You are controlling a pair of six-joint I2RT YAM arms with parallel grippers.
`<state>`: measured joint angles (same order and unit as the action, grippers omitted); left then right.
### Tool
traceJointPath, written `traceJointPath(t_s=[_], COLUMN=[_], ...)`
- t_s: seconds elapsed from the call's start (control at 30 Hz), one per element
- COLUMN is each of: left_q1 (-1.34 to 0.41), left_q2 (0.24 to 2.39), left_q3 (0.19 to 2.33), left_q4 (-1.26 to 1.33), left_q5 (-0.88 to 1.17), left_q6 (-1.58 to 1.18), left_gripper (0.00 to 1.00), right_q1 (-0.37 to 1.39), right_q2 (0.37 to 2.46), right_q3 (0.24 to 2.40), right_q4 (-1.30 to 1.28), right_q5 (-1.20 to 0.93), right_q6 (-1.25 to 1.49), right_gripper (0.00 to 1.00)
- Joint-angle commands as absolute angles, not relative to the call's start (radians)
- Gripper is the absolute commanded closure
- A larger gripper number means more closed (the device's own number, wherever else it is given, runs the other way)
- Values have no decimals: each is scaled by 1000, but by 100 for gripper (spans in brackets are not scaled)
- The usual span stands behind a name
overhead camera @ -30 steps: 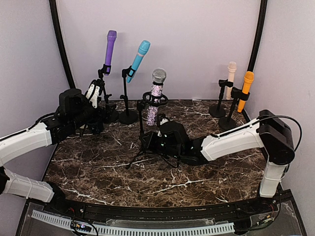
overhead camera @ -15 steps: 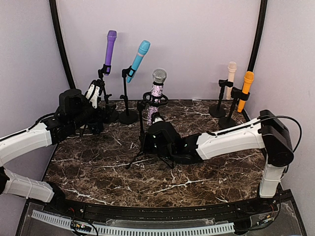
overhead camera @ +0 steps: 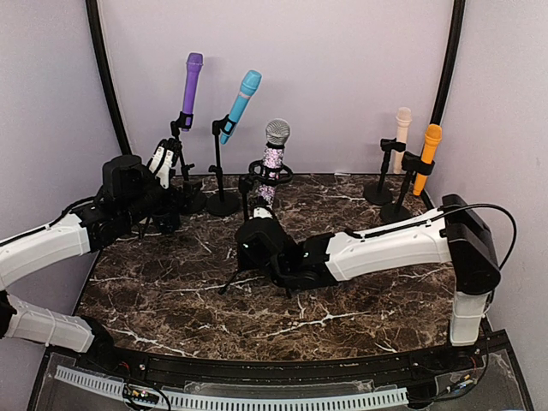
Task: Remove the microphone from the stand
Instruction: Unscrew the knob on the stand of the microphone stand.
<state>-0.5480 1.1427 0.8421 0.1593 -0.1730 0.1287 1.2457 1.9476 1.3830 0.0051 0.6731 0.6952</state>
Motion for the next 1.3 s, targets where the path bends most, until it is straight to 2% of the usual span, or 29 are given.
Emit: traceJointPath(t_s=[0.0,0.6,1.27], left_q1=[-548,-548,-549], left_q2=[1109,1113,1106], left_q3=[831,828,830], left_q4=[173,175,175], left_q5=[-178,-179,-175], left_q6=[144,144,145], left_gripper=[17,17,17], right_q1=[1267,1308,1373], right_q2=[1994,2057,2186], right_q3=[1421,1504,1647], right_q4=[-89,-158,-222], right_q5=[751,875,1056], right_q6=[636,518,165], right_gripper=[92,91,90])
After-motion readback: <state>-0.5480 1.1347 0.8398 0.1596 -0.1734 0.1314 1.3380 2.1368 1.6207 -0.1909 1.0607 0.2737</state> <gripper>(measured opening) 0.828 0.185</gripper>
